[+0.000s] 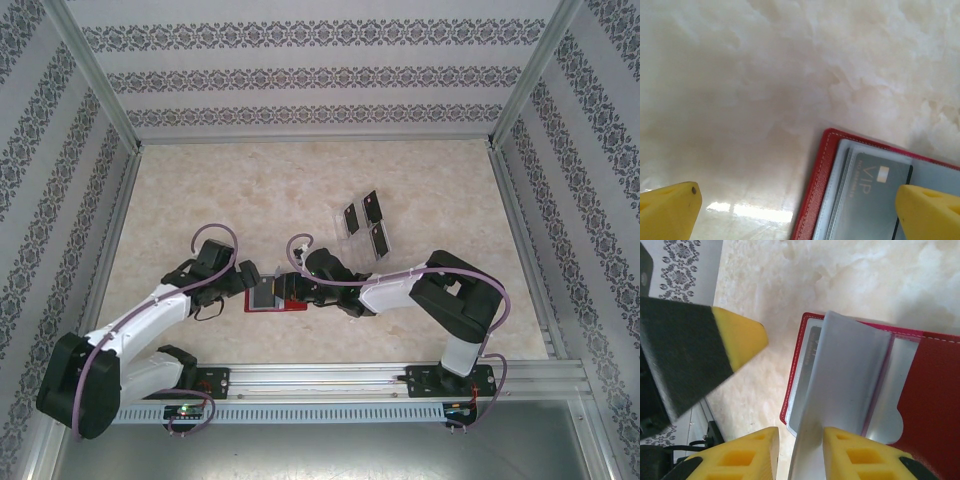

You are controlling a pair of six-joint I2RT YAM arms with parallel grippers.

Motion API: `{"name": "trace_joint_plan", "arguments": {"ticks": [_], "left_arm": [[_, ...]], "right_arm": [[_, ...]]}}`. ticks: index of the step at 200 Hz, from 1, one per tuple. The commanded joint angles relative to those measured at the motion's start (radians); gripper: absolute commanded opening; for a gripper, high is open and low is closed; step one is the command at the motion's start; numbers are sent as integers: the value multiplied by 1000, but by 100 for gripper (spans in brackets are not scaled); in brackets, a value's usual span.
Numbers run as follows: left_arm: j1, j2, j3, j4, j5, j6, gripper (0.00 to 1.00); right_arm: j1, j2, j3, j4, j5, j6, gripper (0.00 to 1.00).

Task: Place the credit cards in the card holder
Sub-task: Flip over the card slot in the card holder.

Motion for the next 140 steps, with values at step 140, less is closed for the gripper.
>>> {"name": "trace_joint_plan", "arguments": {"ticks": [140], "left_arm": [[42,0,-9,-1,36,14,100]], "right_arm": [[17,-14,11,91,4,-3,30]]}}
